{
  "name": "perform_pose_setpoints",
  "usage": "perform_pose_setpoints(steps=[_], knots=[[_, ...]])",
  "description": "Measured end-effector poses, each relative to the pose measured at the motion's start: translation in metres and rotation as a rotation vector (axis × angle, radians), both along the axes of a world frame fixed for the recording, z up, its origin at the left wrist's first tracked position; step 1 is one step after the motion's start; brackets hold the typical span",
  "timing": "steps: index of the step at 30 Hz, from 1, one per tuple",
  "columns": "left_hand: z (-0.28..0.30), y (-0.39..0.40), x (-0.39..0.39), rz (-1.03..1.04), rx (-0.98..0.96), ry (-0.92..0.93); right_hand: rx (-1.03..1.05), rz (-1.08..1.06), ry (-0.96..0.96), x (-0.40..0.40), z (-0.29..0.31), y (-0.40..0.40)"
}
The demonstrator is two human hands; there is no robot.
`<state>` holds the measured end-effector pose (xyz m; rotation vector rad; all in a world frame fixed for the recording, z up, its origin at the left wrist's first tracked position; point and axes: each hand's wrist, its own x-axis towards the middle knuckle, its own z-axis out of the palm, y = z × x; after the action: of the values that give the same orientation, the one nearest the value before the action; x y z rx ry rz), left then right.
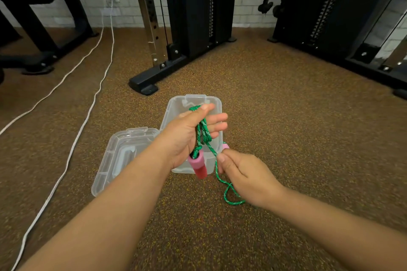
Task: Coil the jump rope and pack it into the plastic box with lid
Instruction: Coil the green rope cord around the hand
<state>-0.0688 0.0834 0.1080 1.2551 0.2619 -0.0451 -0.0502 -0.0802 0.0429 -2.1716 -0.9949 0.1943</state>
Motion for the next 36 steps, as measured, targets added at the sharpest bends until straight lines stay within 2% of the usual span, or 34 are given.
perform_pose_setpoints(steps=[2,6,10,15,18,21,23,25,30,36], knots=[[-0.001,0.000,0.001,-0.030,0.070,0.057,-0.016,0.070,-0.098,-0.003,0.010,0.000],[-0.003,-0.001,-0.002,-0.157,0.180,0.158,0.058,0.146,-0.171,-0.001,0.031,0.002],[0.000,-0.003,-0.007,-0.275,0.310,0.180,0.165,0.137,-0.127,0.010,0.046,0.001],[0.000,-0.009,-0.014,-0.281,0.306,0.193,0.231,0.055,-0.055,0.030,0.054,0.000],[-0.004,-0.007,-0.013,-0.315,0.226,0.194,0.256,-0.027,0.038,0.044,0.051,-0.001],[0.001,-0.003,-0.013,-0.589,0.132,0.173,0.266,-0.043,0.217,0.048,0.035,-0.001],[0.005,-0.005,-0.013,-0.669,0.097,0.123,0.287,0.006,0.358,0.043,0.019,0.001],[0.008,-0.008,-0.014,-0.589,0.061,0.099,0.282,0.000,0.427,0.034,0.005,0.005],[0.004,-0.003,-0.007,-0.289,-0.108,0.044,0.149,-0.097,0.283,0.010,-0.013,0.006],[-0.002,-0.003,-0.004,-0.097,0.046,0.072,0.048,0.022,0.163,-0.018,-0.017,0.004]])
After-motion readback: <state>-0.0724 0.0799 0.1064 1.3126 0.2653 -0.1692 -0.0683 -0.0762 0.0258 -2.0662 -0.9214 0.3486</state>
